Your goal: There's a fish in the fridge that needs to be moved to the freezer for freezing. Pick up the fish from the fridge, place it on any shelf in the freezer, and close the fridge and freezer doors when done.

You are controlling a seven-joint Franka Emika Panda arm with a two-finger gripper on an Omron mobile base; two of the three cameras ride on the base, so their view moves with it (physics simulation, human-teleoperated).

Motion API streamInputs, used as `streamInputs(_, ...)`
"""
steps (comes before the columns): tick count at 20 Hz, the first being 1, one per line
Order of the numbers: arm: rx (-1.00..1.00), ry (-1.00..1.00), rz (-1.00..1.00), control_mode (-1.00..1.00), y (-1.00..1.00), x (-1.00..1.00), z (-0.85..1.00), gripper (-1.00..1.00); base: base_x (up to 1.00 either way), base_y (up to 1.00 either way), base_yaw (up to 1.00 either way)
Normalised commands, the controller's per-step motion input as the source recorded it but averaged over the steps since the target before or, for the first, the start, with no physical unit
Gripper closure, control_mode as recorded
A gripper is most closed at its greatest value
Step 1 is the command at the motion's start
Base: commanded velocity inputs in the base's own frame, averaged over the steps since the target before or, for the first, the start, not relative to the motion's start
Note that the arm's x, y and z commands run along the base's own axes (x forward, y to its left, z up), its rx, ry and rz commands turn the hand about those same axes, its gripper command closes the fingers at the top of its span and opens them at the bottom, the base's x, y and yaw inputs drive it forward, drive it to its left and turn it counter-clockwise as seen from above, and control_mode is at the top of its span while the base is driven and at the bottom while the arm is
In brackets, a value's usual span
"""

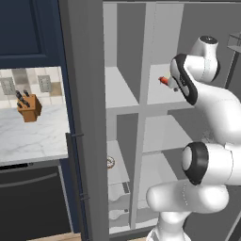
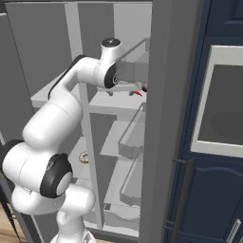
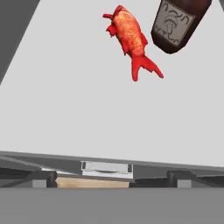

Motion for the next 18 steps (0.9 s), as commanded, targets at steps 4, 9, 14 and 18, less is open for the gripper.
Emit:
streamInputs(4,0.00,-0.02,0.01,-1.00,0.00,0.19,0.00,-1.00,0.00,0.00,0.00)
streamInputs(9,0.00,-0.03,0.02,-1.00,0.00,0.32,-0.03,-1.00,0.00,0.00,0.00)
streamInputs(14,0.00,0.00,0.01,-1.00,-0.04,0.27,-0.03,-1.00,0.00,0.00,0.00)
streamInputs(18,0.00,0.00,0.00,-1.00,-0.09,0.24,-0.05,-1.00,0.00,0.00,0.00)
